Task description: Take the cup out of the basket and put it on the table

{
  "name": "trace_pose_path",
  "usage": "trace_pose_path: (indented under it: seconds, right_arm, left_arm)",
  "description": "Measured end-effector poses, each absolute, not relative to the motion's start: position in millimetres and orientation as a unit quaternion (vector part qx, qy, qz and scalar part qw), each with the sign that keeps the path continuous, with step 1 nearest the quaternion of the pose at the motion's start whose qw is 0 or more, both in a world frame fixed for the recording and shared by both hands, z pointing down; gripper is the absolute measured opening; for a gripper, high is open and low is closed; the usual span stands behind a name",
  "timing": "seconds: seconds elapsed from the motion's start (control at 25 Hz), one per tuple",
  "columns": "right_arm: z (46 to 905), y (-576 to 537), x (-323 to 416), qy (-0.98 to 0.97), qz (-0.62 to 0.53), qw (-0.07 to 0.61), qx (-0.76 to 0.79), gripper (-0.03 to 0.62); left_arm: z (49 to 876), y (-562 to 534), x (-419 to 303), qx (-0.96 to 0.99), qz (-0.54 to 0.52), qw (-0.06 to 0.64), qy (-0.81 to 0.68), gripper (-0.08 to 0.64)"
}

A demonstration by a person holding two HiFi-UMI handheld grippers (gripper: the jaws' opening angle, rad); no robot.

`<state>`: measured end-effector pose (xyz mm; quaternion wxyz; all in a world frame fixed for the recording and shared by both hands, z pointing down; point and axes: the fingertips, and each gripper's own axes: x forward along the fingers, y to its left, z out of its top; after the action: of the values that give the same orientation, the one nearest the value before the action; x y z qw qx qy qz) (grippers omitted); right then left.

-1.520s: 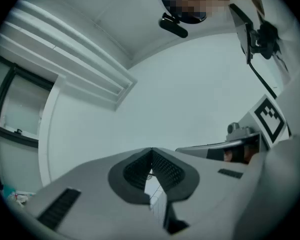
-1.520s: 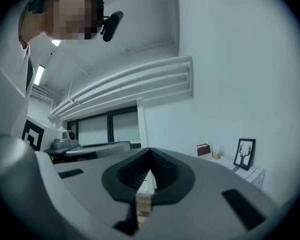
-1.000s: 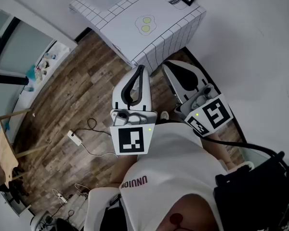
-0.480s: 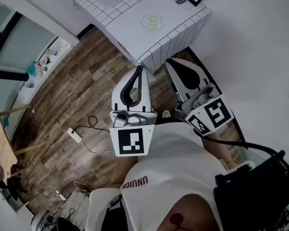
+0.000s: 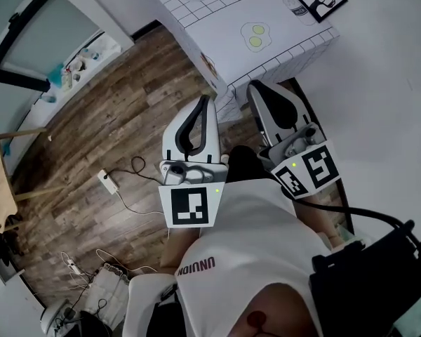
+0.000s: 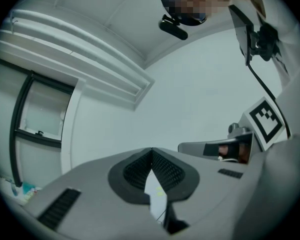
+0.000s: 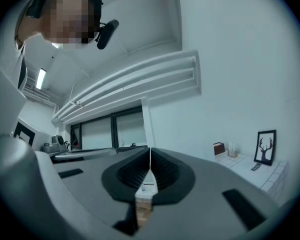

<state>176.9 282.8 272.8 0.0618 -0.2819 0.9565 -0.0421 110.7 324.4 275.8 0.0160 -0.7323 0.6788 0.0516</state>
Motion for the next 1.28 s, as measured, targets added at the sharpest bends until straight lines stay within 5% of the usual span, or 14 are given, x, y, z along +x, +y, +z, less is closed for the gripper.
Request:
trace_pose_path:
  seconds: [0.6, 1.28]
  right_arm:
    - [279.0, 209.1, 68.9, 0.971, -0.047, 0.062, -0.226, 0.021]
    - [264.4, 8.7, -72.5, 0.957, -0.073, 0.081, -0.271, 0.021]
  left_arm:
    - [288.0, 279.6, 1.8, -0.657, 0.050, 0.007, 0.752, 0.012]
    - [264.8, 74.8, -130.3, -0.715, 0.029, 0.009, 0.698, 0.012]
